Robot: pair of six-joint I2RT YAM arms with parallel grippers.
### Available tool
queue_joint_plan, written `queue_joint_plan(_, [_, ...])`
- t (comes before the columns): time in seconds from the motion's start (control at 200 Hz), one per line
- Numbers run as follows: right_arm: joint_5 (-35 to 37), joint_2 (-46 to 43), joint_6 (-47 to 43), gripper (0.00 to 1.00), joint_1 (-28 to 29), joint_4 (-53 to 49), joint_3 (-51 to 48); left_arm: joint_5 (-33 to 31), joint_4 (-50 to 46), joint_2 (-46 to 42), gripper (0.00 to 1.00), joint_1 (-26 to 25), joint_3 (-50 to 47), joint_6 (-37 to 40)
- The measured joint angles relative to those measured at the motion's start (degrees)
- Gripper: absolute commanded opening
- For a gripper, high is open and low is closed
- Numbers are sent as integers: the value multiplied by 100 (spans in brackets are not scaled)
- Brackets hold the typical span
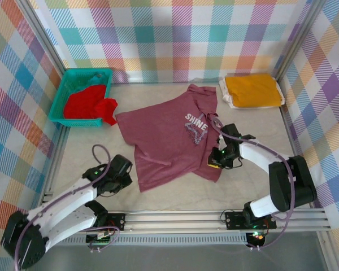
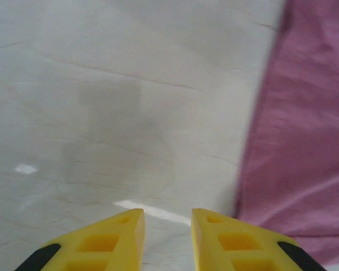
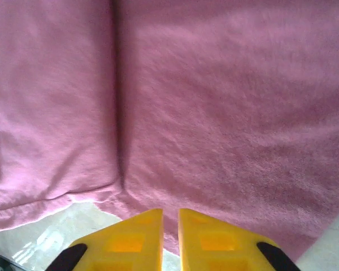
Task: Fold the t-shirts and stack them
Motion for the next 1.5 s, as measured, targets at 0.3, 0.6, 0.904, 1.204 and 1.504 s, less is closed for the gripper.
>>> queue_joint_plan(0.3, [-313,238,566,0,-308,597,-470,341,1377,1290,20,-570,90,-92])
queue_joint_plan(0.6, [-426,129,949,0,-741,763,-588,-87,1185,-476,21,-398,-1167,-1152])
queue_joint_plan(0.904, [223,-688,695,0,-1849,122,-748,-579,-76,-2946,24,227,-1740,-1239])
queue_joint_plan(1.204, [125,-734,275,3,-1541,-15,-619,127,470,461,57,76,153,63])
queue_joint_plan(1.504, [125,-734,201,7,-1493,76,-481,616,706,1543,59,-938,323,-122])
